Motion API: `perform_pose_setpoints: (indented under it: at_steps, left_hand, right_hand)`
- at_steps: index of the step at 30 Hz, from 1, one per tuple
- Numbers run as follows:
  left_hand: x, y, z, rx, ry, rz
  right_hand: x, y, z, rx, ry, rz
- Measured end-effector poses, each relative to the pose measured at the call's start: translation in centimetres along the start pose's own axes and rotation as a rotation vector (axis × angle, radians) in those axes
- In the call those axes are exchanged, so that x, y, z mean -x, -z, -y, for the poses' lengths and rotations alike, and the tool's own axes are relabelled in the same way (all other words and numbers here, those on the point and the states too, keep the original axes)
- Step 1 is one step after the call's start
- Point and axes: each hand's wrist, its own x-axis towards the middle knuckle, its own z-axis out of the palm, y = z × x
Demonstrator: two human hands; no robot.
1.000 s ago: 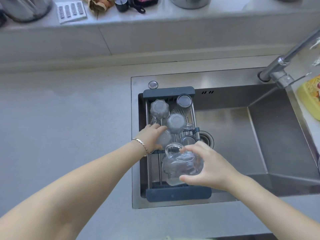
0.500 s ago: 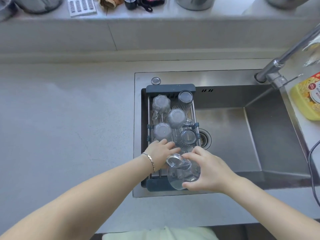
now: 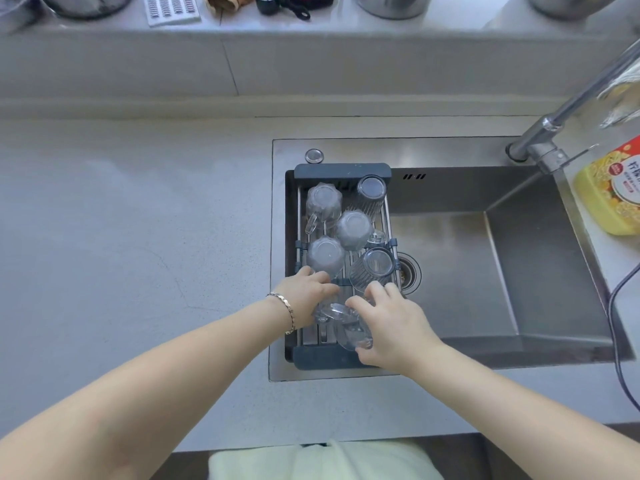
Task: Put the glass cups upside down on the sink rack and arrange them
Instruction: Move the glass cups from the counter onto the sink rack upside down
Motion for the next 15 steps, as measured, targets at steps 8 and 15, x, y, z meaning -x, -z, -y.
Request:
perform_pose_setpoints:
  at_steps: [8,15]
  left_hand:
    - [0.5,-0.5,-0.4,0.071,0.103,-0.054]
    - [1.0,-1.2,-1.0,0.085,0.147,-0.074]
  right_hand:
    - [-0.9,0.6,2.6,-0.076,-0.39,0.101]
    - [-1.5,-0.1,2.9,0.003,-0.487,0.143]
